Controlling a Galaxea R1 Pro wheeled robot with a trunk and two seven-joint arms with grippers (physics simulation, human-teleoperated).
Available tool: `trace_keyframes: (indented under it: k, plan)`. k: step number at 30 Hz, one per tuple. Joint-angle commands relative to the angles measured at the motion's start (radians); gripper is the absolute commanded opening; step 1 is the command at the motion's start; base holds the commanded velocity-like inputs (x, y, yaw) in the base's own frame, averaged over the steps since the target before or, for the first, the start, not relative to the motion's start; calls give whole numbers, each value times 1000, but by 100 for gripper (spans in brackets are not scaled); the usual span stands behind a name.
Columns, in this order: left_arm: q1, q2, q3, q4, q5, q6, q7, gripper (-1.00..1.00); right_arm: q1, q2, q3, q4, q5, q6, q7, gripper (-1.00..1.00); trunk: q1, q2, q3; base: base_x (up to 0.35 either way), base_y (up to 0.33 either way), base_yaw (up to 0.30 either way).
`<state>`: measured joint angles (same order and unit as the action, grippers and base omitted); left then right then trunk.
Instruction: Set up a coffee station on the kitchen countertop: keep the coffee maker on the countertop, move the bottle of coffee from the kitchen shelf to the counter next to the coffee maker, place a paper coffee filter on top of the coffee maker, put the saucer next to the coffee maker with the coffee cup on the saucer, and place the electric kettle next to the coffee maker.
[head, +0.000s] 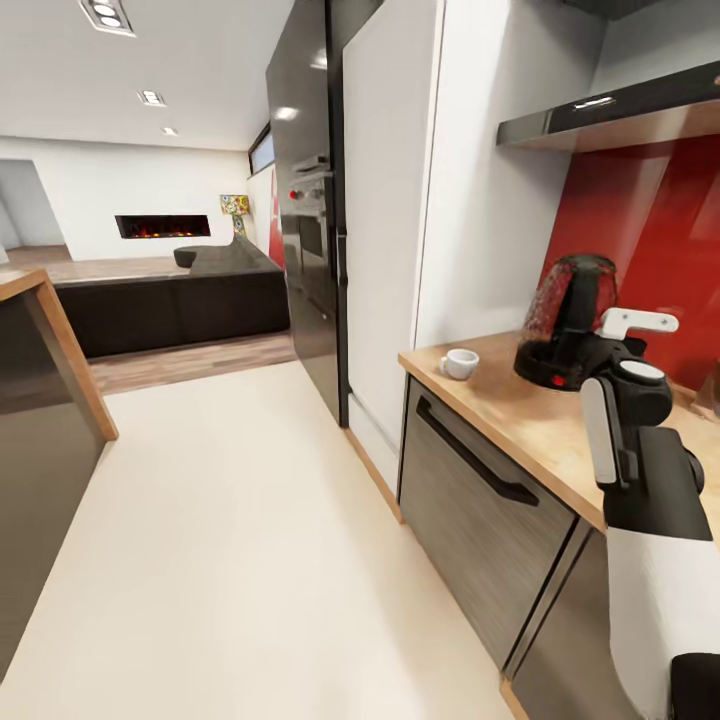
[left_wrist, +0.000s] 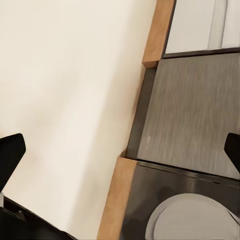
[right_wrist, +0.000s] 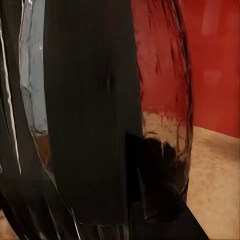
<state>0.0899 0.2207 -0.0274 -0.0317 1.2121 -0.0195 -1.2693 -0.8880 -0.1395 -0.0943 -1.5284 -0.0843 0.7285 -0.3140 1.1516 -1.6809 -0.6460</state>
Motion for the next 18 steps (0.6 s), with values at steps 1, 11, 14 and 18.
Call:
trace_keyframes:
  k: [1,11,14,18]
  plan:
    - [1,0,-3,-2,3,-2,-1,100,-6,-1,1,-1,-6,9,-8,-100,-4,7,2,0,0,0]
    - [1,0,-3,-2,3,-2,-1,100,-14,-8,1,-8,-6,84,-3,-100,-19,35,15,0,0,0]
    - [1,0,-3,-2,2,-2,-2,100,-14,-10,1,-8,-6,96,-1,-100,-19,35,15,0,0,0]
    - [1,0,-3,-2,3,-2,-2,100,-14,-17,1,-9,-6,102,0,-100,-19,35,15,0,0,0]
